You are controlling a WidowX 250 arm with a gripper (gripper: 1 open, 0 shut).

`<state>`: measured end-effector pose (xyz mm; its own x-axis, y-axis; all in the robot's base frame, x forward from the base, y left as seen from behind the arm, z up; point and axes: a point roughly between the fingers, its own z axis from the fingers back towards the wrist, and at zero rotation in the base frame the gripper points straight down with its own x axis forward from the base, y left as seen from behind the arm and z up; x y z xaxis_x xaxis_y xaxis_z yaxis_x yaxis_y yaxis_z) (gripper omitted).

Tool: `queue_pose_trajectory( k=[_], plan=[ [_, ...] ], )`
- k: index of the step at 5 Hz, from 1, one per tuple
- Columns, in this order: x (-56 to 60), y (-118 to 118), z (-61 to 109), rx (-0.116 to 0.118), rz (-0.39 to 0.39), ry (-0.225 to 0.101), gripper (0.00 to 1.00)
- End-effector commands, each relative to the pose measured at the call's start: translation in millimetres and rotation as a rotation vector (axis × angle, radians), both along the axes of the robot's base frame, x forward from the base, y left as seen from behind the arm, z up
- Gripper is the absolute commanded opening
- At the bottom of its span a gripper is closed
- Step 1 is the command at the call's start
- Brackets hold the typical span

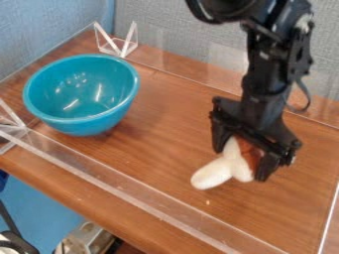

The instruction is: Remove the mushroom from inside the blue bowl and put it on the table

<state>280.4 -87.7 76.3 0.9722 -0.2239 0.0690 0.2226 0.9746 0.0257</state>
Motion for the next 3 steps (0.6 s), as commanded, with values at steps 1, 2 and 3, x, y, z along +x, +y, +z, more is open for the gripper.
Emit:
queue_pose_trajectory(
  k=[1,2,3],
  plan=[
    [9.9,8,24.9,-0.031,0.019,-0.078,1.0],
    [8.4,12,22.6,-0.037,0.017,-0.074,0.0],
    [9.2,10,11.8,-0.04,0.017,-0.058,0.0]
  ],
)
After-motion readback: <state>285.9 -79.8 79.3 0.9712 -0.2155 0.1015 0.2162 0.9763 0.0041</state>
